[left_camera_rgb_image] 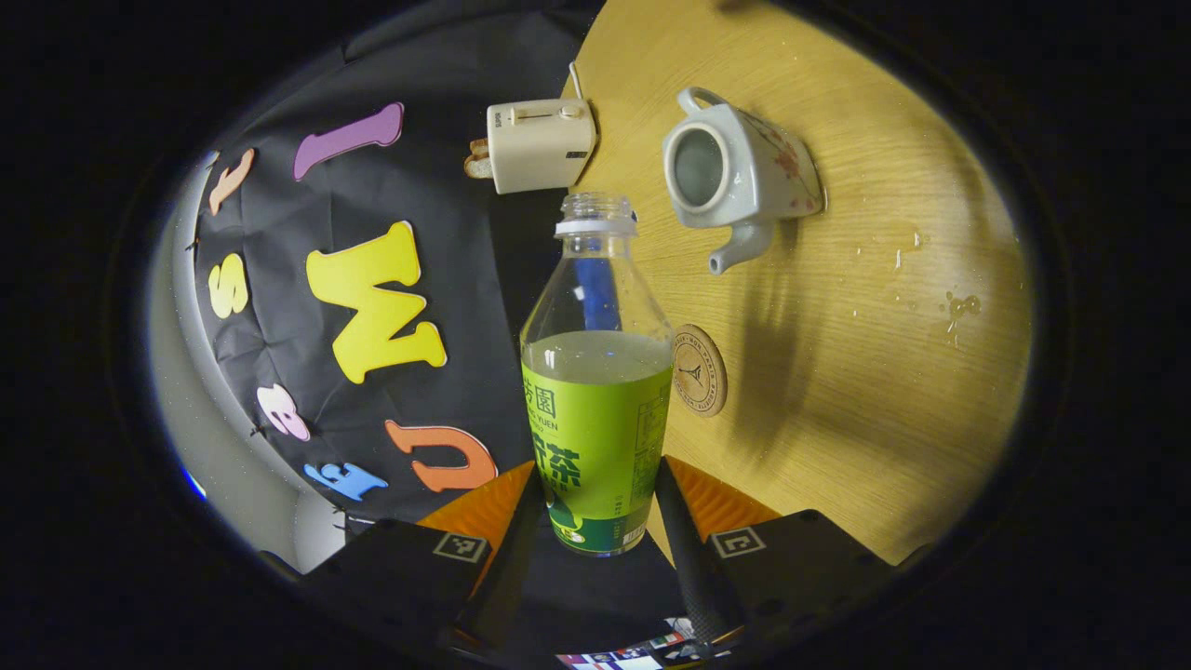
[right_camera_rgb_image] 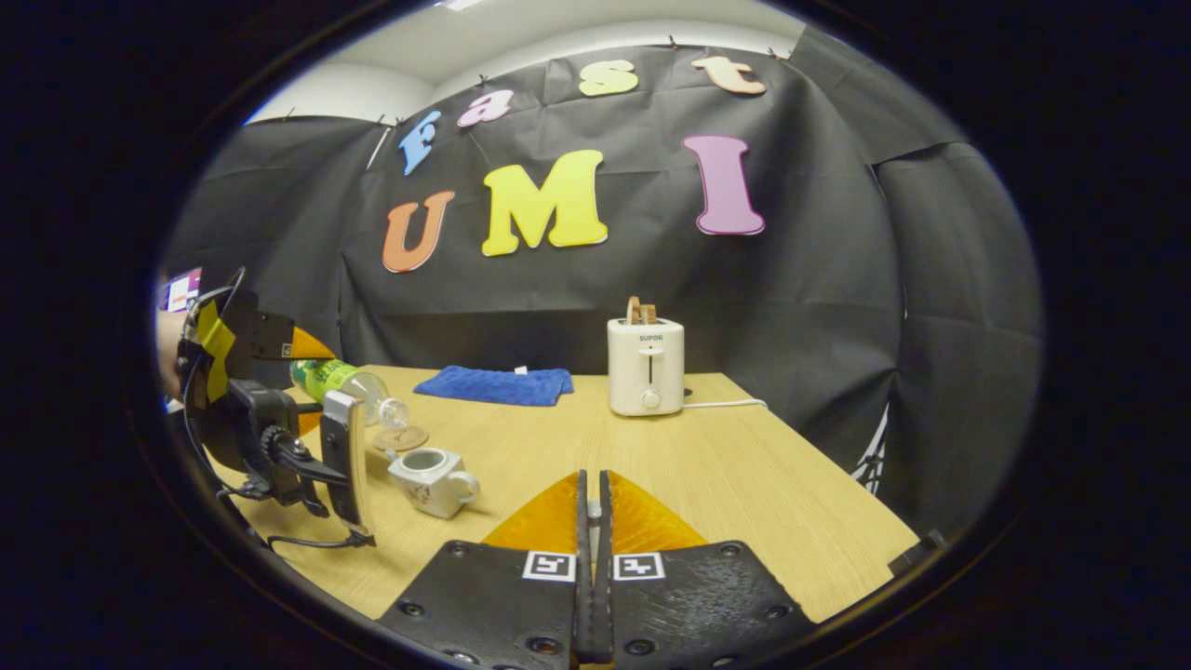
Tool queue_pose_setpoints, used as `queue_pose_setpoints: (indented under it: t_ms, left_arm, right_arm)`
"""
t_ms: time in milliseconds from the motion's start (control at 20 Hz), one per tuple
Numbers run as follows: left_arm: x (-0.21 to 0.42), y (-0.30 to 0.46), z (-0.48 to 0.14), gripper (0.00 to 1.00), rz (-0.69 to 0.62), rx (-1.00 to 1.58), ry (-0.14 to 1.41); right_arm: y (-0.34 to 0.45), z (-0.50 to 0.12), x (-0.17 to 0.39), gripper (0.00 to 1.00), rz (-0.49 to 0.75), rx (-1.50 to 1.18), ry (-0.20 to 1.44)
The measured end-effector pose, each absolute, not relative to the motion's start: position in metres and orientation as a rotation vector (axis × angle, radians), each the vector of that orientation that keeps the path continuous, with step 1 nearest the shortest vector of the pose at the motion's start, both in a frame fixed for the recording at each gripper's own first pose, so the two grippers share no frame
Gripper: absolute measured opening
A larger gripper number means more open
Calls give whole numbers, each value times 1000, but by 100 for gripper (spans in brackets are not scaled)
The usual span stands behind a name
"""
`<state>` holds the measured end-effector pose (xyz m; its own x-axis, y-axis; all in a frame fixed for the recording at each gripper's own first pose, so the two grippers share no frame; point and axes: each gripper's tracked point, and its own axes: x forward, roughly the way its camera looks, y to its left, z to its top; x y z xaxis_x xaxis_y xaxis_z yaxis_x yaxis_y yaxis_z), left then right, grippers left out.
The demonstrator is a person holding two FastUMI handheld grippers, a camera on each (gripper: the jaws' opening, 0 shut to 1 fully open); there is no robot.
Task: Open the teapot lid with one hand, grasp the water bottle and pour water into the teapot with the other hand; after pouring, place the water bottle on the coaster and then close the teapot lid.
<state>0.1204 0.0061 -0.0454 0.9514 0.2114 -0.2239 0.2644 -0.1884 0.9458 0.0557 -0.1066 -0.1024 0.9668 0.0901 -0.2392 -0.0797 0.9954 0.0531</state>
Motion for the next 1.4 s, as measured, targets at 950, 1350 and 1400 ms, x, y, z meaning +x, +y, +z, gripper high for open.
queue_pose_setpoints:
  t_ms: [950, 1350, 1400]
  left_arm:
    - [130, -13, -16, 72, 6, 2057, 257]
    - [135, -20, 1, 71, 56, 2140, 215]
    - [135, -19, 0, 70, 58, 2142, 219]
  right_arm:
    - [-110, -106, 52, 0, 90, 37, 242]
    - [-113, -106, 52, 0, 88, 39, 239]
    - [-113, -106, 53, 0, 88, 40, 239]
